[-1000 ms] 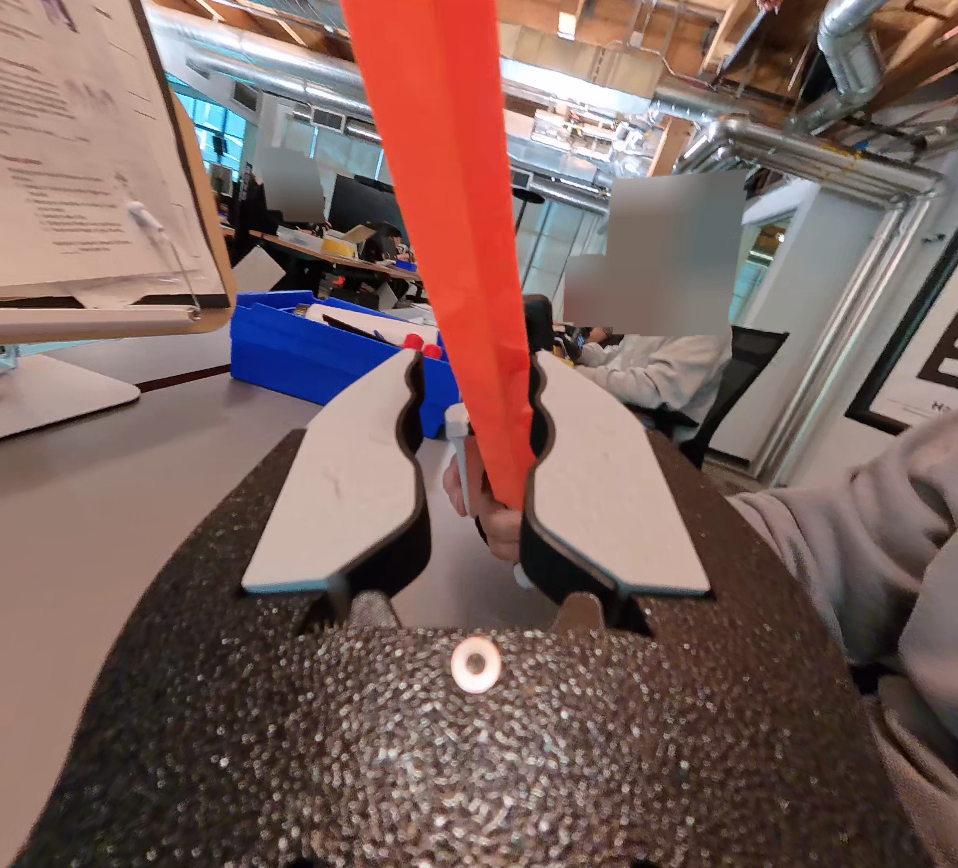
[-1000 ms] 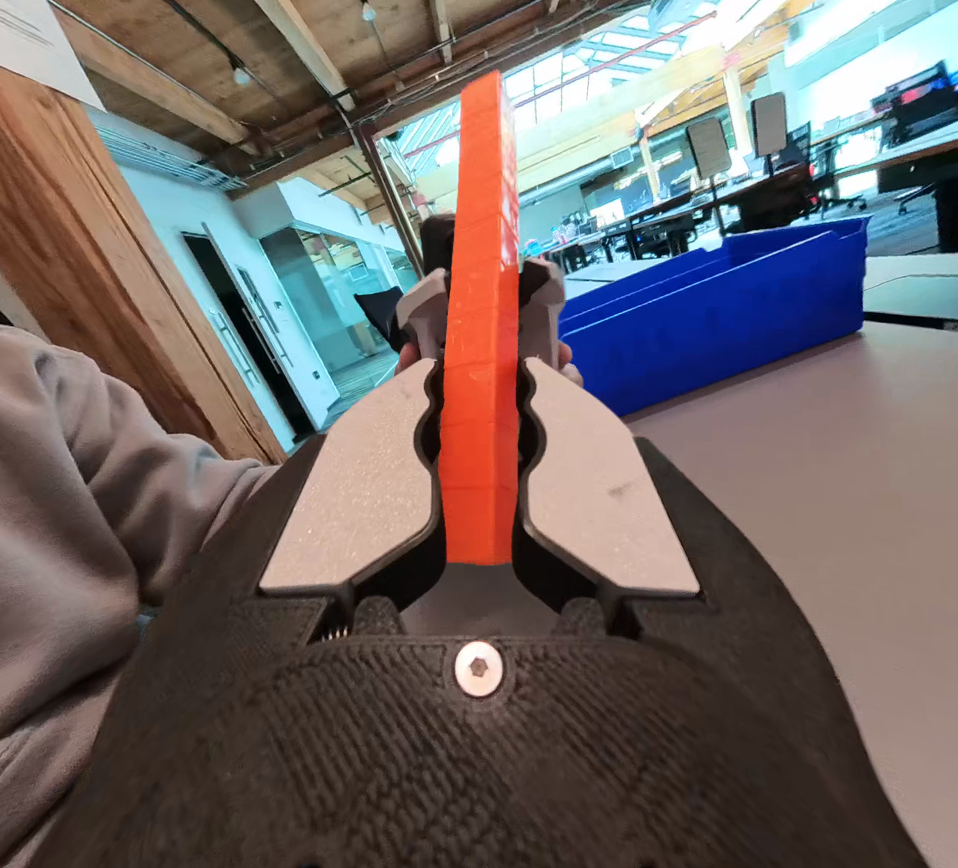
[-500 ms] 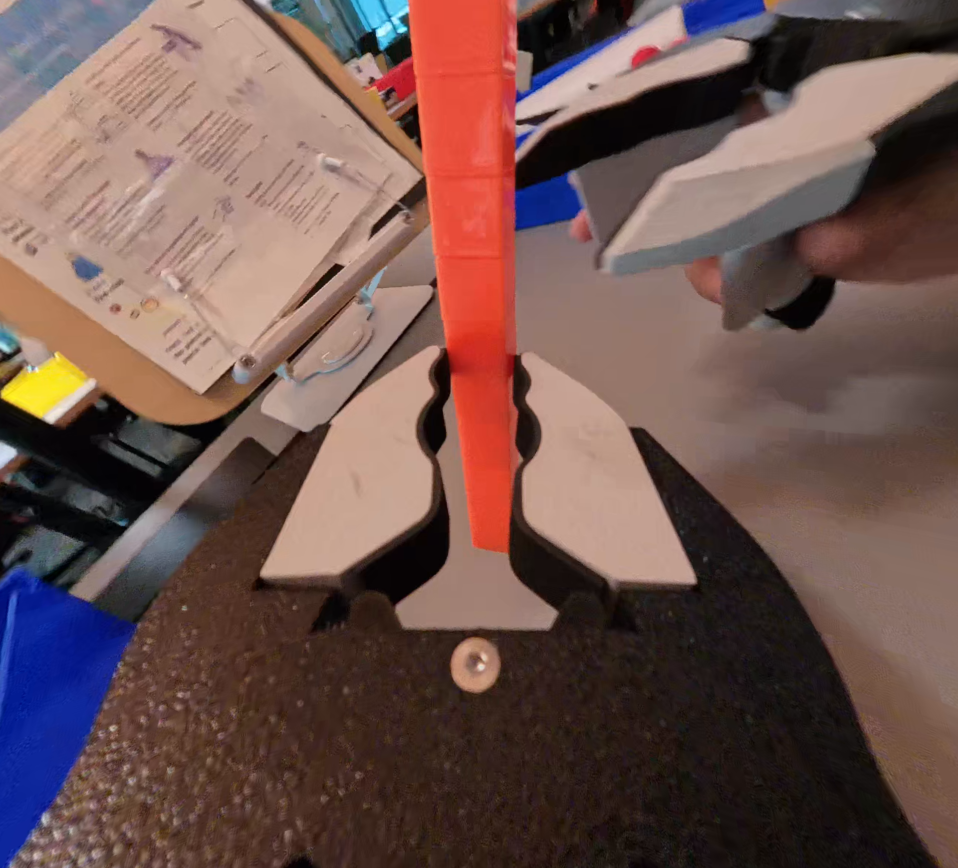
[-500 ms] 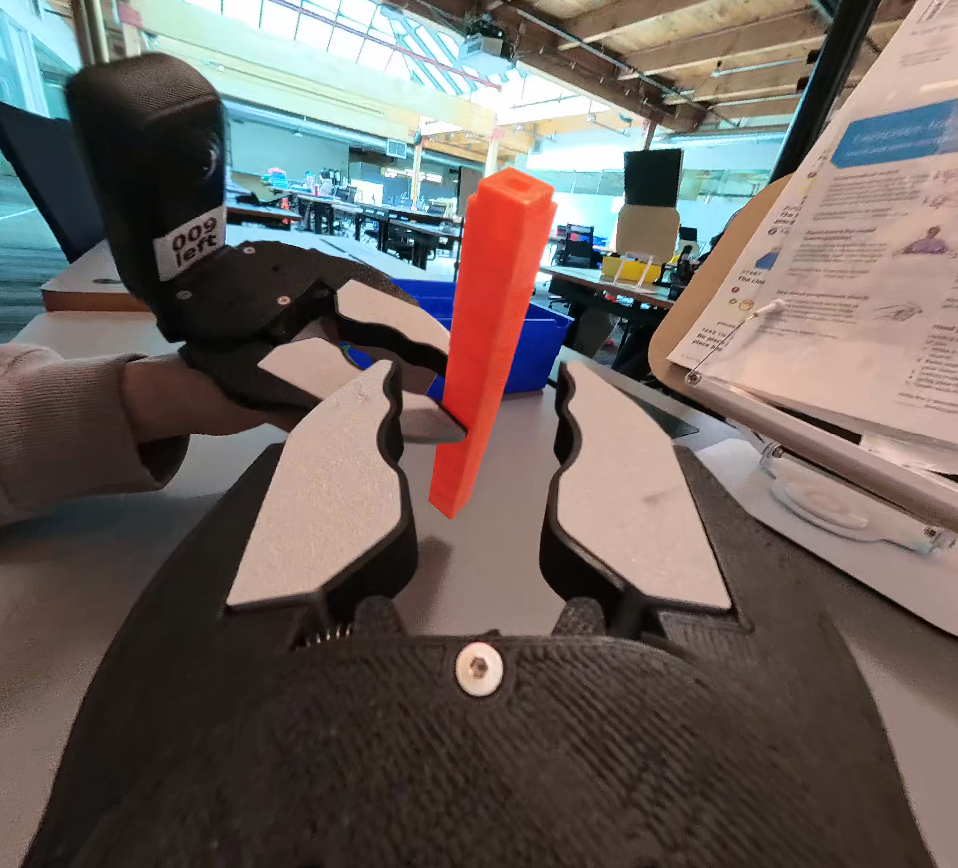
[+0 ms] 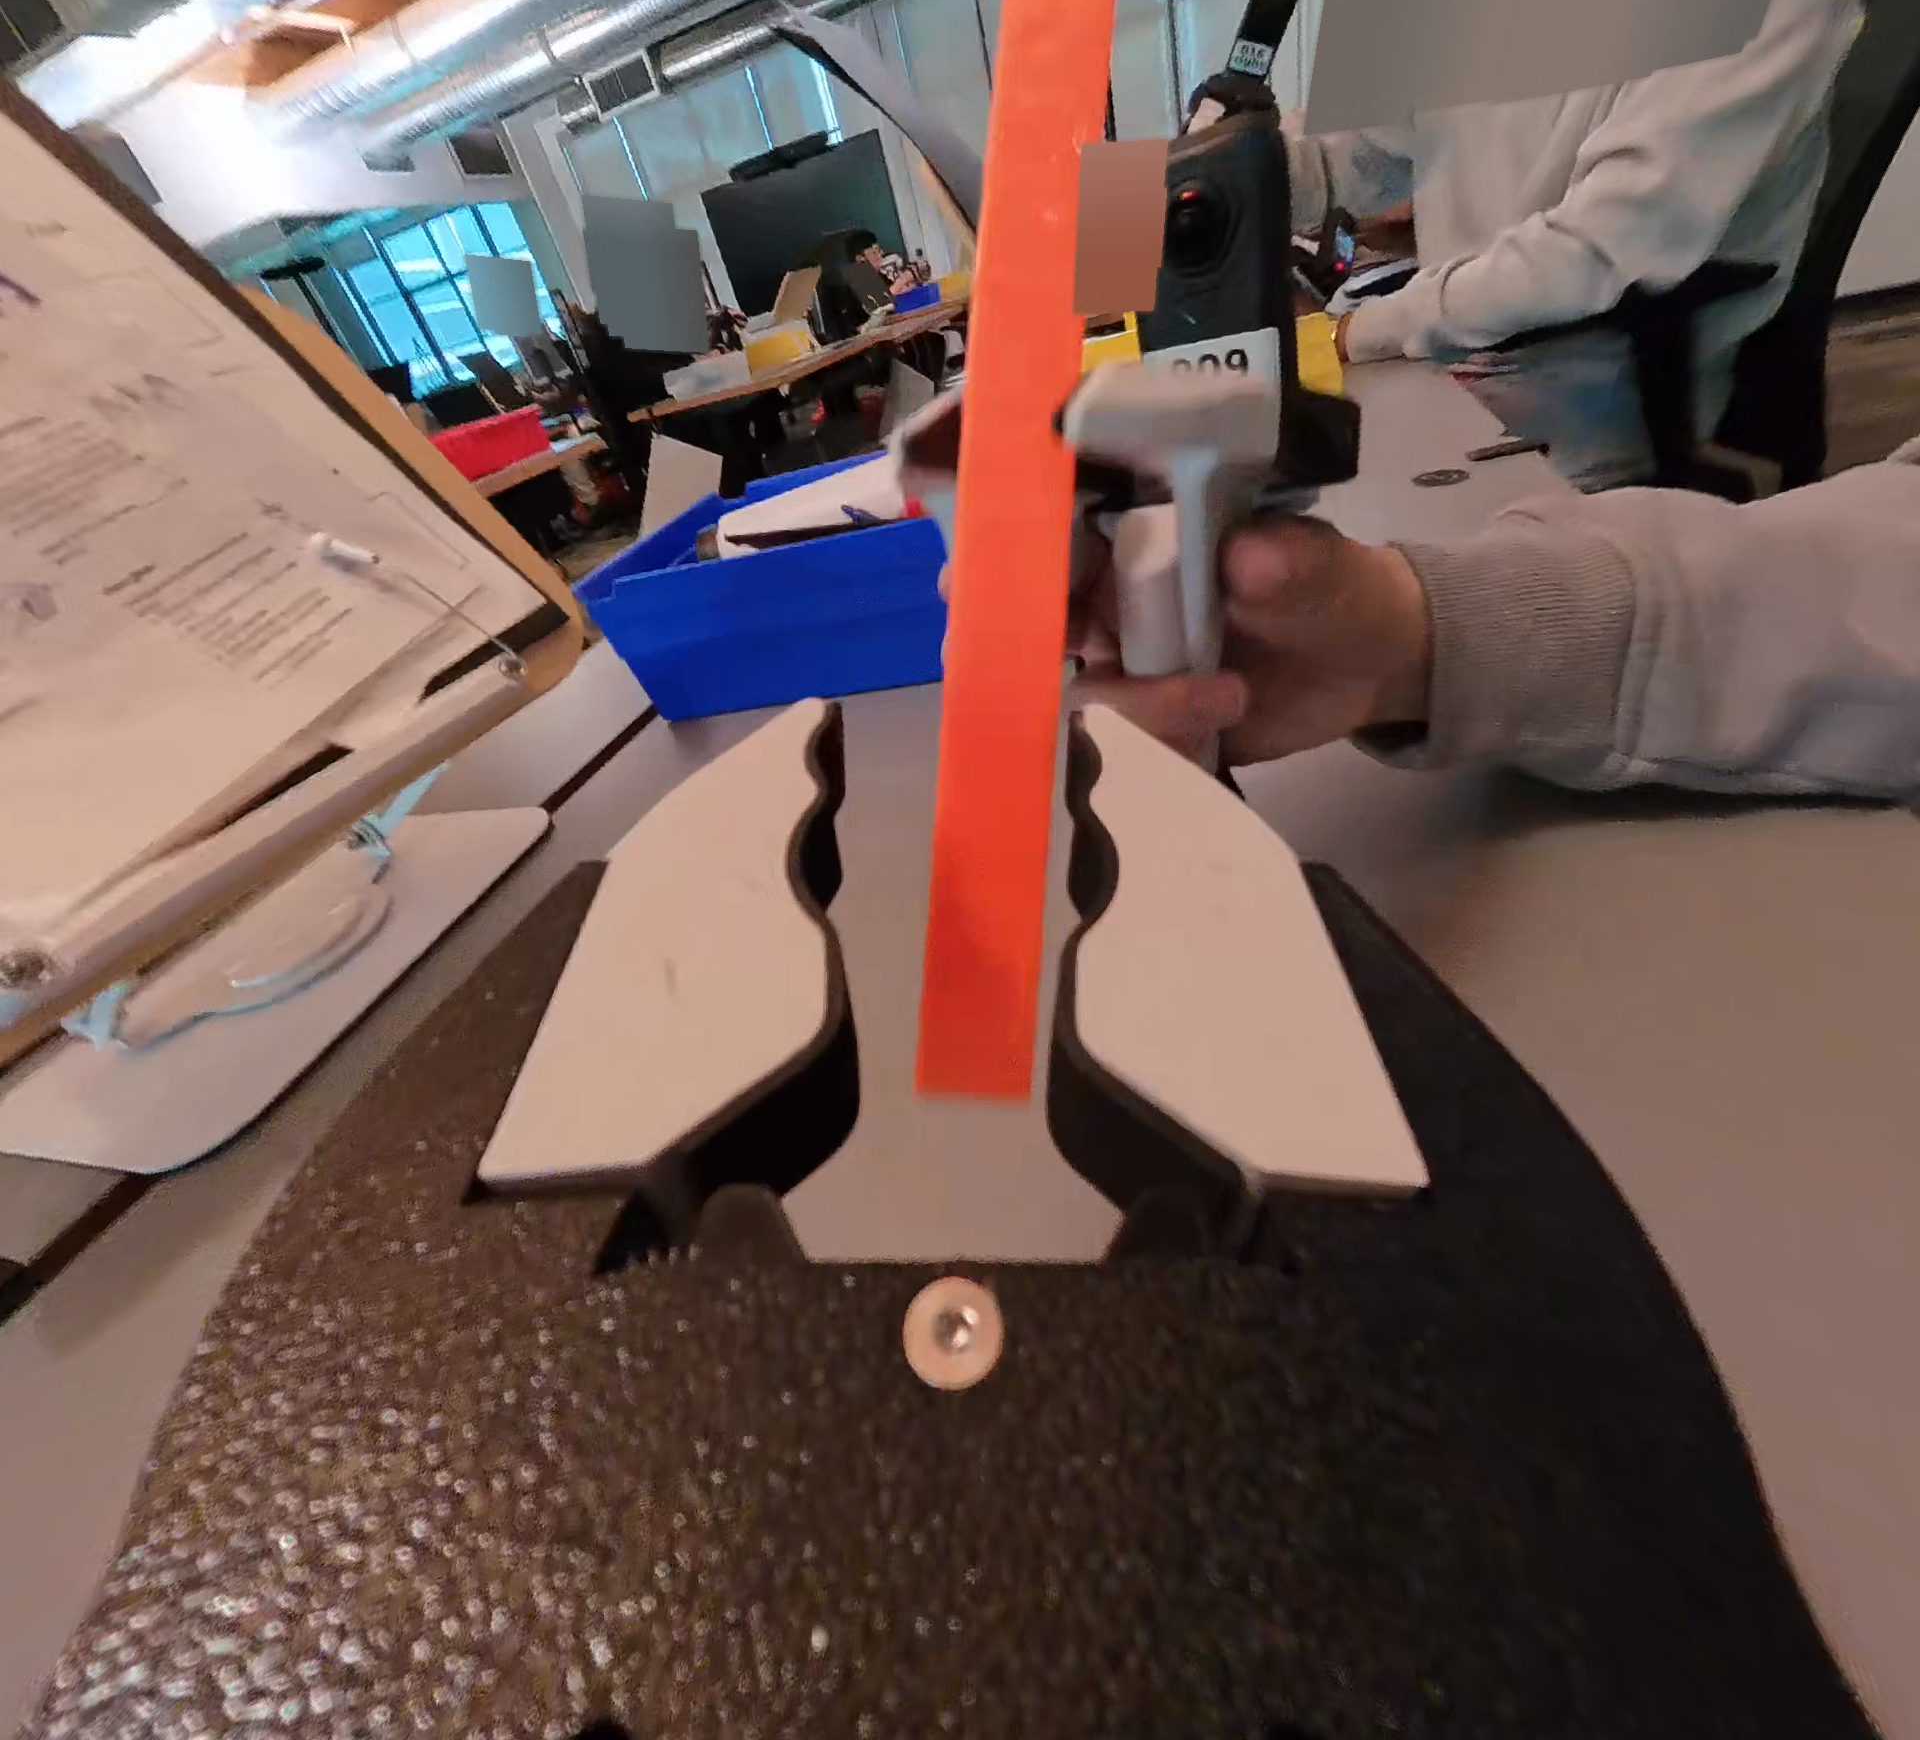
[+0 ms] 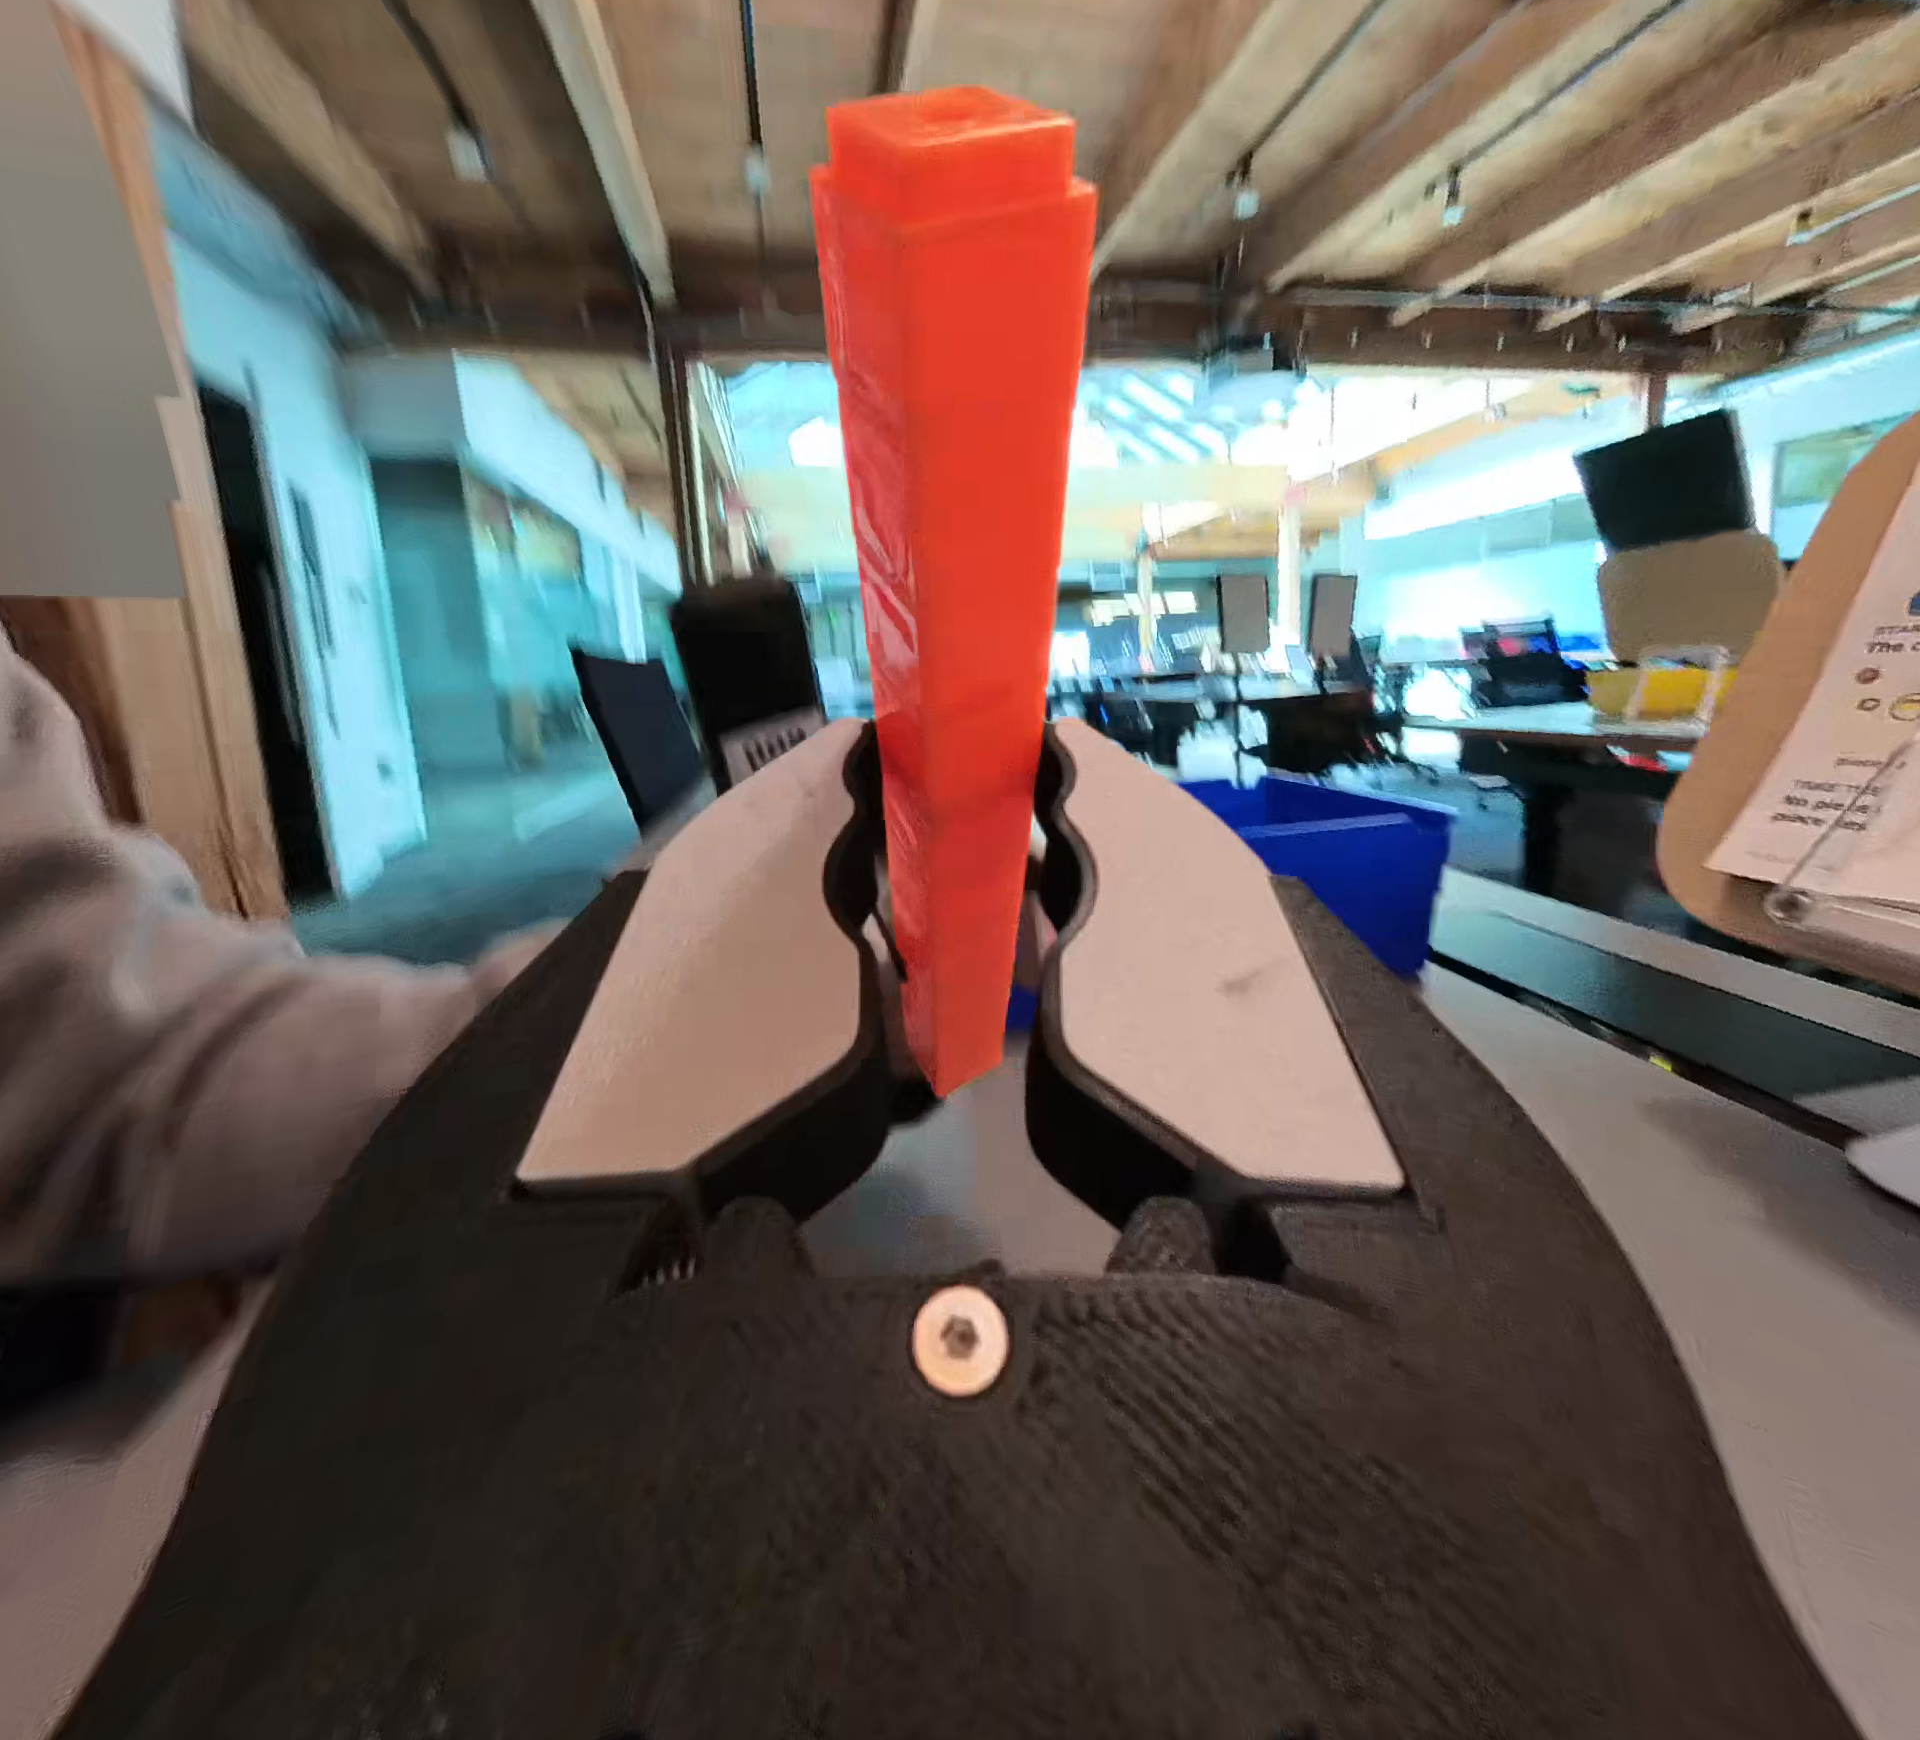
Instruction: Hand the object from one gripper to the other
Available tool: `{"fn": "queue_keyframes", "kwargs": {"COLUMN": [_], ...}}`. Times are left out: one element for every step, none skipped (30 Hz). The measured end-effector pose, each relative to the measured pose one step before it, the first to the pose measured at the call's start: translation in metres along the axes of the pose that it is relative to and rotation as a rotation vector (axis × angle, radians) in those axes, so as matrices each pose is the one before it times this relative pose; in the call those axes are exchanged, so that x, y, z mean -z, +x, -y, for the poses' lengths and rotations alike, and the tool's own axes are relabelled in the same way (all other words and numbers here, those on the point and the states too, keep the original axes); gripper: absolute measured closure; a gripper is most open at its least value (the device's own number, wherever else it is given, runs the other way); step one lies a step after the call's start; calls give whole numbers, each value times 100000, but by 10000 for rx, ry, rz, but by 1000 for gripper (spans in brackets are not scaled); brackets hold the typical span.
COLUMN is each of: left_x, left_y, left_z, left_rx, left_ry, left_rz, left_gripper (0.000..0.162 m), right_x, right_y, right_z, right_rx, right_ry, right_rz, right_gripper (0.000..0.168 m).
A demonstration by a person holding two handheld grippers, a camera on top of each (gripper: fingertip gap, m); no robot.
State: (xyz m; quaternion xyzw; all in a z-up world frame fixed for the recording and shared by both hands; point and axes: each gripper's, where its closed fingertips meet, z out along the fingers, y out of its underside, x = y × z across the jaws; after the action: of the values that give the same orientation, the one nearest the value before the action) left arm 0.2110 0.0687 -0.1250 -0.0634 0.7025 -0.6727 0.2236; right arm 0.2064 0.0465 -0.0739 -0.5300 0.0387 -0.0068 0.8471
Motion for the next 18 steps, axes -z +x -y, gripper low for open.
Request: {"fn": "queue_keyframes", "kwargs": {"left_x": [268, 231, 214, 147, 60, -5, -76, -111, -163, -233, -269, -293, -257, -194, -120, -41, 40, 97], "left_y": [-350, -376, -257, -36, 134, 197, 208, 247, 276, 293, 282, 247, 146, 96, 79, -41, -138, -143], "left_z": [-153, 41, 238, 279, 177, 82, 115, 186, 181, 70, -105, -139, -29, 151, 220, 220, 235, 143], "left_rx": [295, 266, 295, 369, 397, 340, 225, 118, 71, 95, 85, -15, -137, -199, -159, -87, -17, 98], "left_ry": [55, 208, 347, 348, 256, 181, 187, 243, 259, 193, 47, 1, 83, 199, 238, 204, 160, 30], "left_rz": [-21, 42, -6, -140, -243, -241, -197, -164, -153, -142, -138, -97, 14, 81, 67, 105, 88, 24], "left_gripper": [120, 117, 114, 114, 114, 112, 112, 114, 119, 120, 121, 122, 124, 128, 135, 138, 138, 139], "right_x": [437, 379, 304, 242, 188, 112, 48, 2, -7, -18, -24, -34, -22, -24, -37, -24, 8, 8], "right_y": [333, 282, 245, 210, 30, -40, 30, 23, -93, -97, -20, 102, 146, 67, -26, -32, 113, 147], "right_z": [1037, 842, 603, 549, 586, 435, 205, 20, 6, 28, 5, -115, -281, -381, -357, -38, -38, -133], "right_rx": [-505, -452, -380, -326, -279, -255, -172, -73, -40, -109, -118, -48, 7, 25, 10, -52, -16, -5], "right_ry": [688, 578, 436, 417, 458, 332, 158, 45, 69, 119, 108, 16, -95, -169, -146, 56, -16, -146], "right_rz": [-28, 1, 6, -15, 59, 96, 24, 8, 62, 69, 22, -53, -74, -22, 43, 37, -61, -71], "right_gripper": [140, 140, 140, 140, 140, 140, 140, 140, 140, 140, 140, 140, 140, 140, 140, 140, 140, 140]}}
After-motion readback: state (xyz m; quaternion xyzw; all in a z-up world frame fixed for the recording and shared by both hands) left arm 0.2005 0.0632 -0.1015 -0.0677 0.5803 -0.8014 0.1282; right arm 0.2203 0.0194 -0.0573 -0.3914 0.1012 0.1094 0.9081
